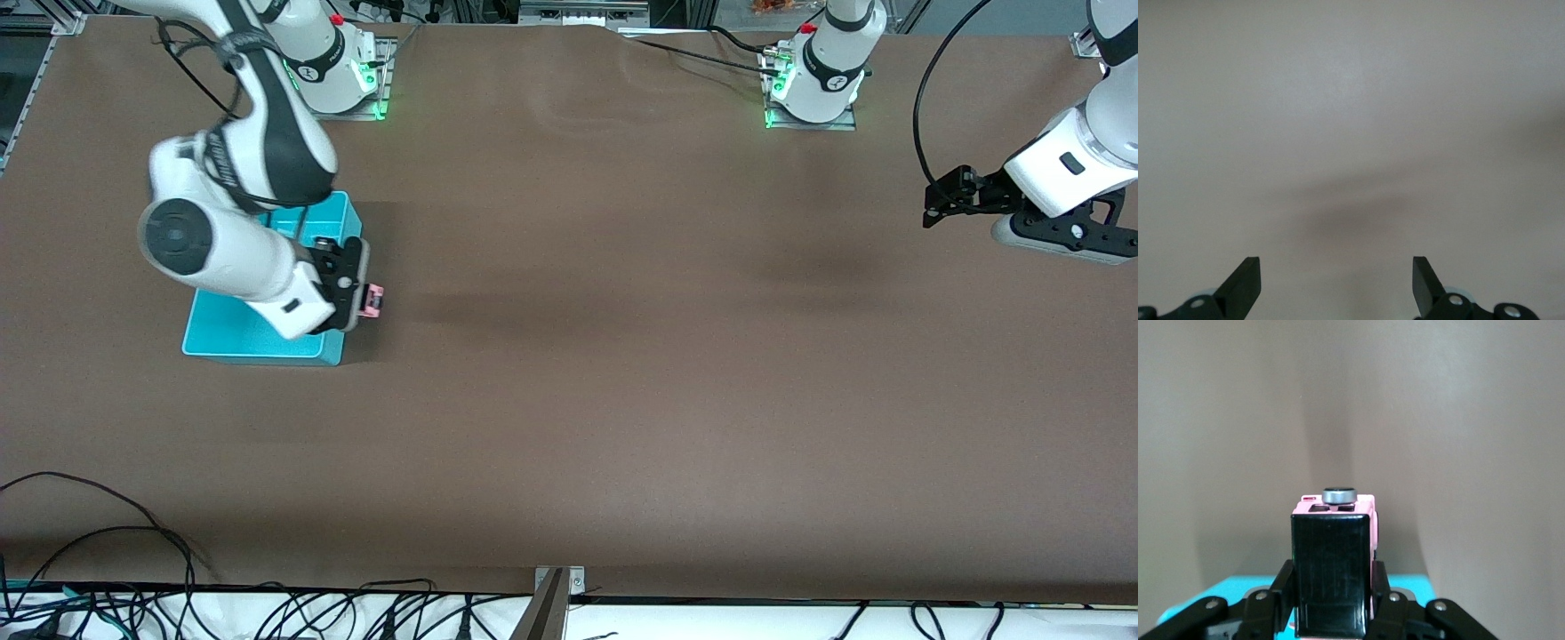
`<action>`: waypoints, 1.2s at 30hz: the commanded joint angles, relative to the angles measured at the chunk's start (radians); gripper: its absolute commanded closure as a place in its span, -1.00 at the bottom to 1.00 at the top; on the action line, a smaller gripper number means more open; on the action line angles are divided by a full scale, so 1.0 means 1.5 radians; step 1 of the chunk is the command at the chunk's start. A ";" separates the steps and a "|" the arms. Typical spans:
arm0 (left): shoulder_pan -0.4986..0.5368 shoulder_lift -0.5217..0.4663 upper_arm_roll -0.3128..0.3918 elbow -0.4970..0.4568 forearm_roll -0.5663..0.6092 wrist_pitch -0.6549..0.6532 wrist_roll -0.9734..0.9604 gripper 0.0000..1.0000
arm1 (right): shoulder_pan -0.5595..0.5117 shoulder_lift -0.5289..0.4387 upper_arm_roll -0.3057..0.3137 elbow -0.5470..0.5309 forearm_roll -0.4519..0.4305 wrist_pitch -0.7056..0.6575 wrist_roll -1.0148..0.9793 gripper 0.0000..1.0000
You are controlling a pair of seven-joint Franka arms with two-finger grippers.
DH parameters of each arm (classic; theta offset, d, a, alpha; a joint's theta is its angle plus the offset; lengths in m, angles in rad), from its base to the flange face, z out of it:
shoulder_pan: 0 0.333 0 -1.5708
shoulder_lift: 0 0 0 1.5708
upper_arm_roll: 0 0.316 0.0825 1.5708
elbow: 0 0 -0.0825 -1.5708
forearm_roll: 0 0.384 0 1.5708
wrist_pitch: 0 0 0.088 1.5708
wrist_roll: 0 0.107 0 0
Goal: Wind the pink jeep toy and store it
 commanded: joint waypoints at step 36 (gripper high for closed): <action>0.001 -0.036 -0.008 -0.004 0.010 -0.007 0.001 -1.00 | -0.171 -0.058 -0.031 -0.404 0.021 0.255 -0.306 0.36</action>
